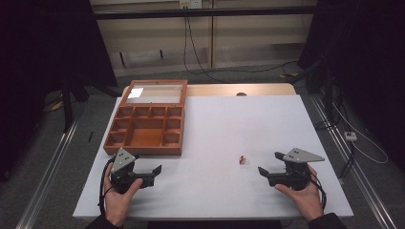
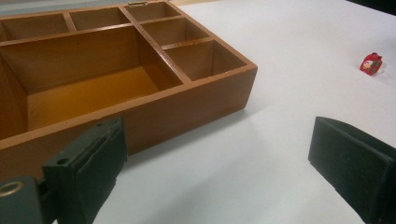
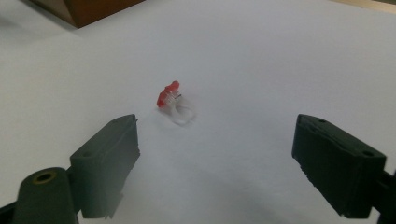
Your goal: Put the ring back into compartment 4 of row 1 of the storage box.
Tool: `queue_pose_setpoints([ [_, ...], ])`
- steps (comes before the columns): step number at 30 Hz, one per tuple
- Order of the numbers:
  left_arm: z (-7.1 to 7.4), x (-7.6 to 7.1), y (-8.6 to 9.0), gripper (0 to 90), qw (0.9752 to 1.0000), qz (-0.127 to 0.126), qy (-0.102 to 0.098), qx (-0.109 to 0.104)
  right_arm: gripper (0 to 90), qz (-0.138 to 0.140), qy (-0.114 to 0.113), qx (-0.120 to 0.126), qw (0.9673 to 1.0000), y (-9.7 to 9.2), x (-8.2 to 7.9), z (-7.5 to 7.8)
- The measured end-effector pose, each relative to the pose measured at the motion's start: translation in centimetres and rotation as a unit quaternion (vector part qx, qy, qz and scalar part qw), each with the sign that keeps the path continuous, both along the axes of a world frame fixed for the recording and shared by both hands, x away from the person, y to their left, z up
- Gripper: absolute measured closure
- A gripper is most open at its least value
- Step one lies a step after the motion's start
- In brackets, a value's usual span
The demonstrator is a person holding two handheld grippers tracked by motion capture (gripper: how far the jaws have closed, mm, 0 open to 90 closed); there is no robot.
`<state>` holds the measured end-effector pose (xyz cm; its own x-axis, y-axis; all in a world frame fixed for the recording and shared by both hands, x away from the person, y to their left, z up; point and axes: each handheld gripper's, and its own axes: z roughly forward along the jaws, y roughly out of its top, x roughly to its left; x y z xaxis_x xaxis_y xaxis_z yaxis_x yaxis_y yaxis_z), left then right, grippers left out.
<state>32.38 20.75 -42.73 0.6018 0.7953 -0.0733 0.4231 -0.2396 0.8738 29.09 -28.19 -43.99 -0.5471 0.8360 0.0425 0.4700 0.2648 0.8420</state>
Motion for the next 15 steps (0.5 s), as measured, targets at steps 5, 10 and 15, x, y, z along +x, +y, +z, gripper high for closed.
queue_pose_setpoints([
  [5,0.0,-0.3,0.2,4.7,1.0000,-0.002,-0.001,0.000,20.9,0.021,0.005,-0.004,0.9998,0.9,0.7,0.0],
  [10,0.0,-0.3,0.2,4.7,1.0000,-0.002,-0.001,-0.002,27.4,0.035,0.007,-0.008,0.9993,1.5,1.3,0.0],
  [15,0.0,-0.3,0.1,4.7,1.0000,-0.007,0.002,0.002,29.6,0.039,0.011,-0.016,0.9990,2.1,2.0,-0.1],
])
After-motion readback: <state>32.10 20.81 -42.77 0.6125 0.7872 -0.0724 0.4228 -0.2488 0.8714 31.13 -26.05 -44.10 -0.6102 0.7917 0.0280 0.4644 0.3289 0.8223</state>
